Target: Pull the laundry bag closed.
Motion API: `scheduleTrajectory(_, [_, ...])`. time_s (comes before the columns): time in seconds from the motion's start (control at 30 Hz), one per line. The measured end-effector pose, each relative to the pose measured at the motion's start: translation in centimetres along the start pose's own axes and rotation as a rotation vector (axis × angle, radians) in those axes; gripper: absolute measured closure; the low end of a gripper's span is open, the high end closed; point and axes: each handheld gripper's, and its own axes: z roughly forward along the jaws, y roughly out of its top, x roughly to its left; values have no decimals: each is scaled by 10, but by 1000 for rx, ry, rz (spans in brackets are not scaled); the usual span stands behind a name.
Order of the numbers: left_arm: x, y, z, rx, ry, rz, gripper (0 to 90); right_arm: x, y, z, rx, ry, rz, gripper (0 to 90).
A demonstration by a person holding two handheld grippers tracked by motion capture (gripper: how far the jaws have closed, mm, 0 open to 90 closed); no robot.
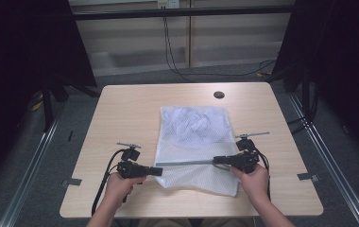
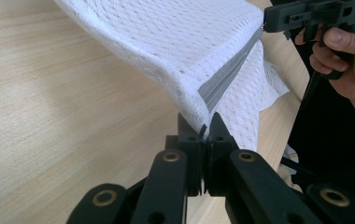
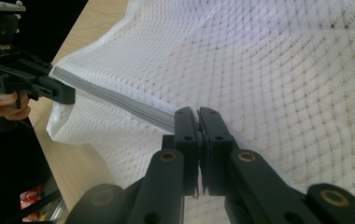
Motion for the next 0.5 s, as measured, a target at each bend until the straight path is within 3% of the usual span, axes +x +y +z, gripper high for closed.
scheduleTrajectory(0.5, [-1,0,0,1,-4,1,882,-4,-3,-5,-2,-2,4,872])
